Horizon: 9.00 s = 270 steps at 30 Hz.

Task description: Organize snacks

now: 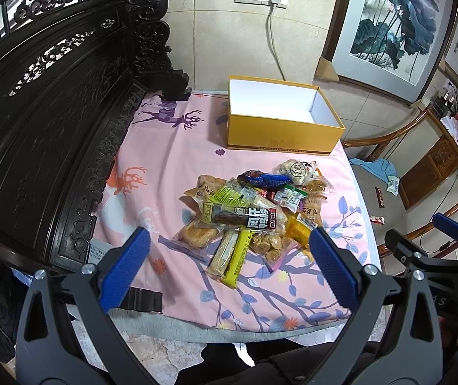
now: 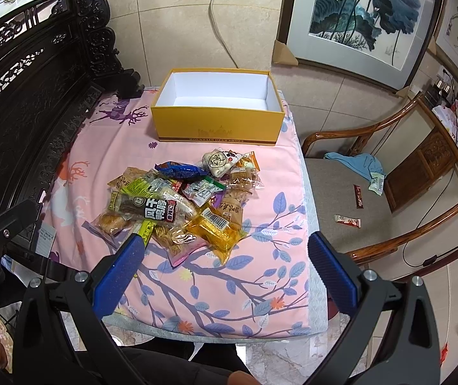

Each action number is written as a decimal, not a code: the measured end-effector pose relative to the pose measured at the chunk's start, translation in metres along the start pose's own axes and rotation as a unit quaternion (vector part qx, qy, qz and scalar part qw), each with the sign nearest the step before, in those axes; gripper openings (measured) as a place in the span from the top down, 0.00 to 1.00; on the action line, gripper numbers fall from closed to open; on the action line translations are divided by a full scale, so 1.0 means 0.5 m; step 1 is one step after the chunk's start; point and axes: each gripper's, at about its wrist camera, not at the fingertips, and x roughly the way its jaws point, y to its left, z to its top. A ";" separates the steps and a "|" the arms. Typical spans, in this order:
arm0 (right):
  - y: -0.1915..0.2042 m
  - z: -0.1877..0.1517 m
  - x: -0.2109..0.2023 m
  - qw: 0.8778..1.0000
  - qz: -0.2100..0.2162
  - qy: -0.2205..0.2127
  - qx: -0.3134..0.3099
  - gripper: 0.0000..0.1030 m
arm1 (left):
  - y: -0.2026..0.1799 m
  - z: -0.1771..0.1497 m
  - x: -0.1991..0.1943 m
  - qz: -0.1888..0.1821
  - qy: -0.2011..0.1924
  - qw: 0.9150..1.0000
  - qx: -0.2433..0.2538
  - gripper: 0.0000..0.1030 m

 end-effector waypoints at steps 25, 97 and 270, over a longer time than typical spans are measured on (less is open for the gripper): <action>0.001 0.000 0.002 1.000 0.001 0.000 0.000 0.01 | 0.005 -0.006 0.007 0.000 0.004 1.000 -0.003 0.02; -0.082 -0.114 0.488 0.952 0.249 0.093 -0.155 0.64 | -0.070 -0.221 0.429 0.028 0.074 0.994 0.073 0.02; -0.133 0.089 0.537 0.960 0.270 0.072 0.034 0.69 | -0.077 0.147 0.687 -0.089 0.092 0.989 -0.078 0.73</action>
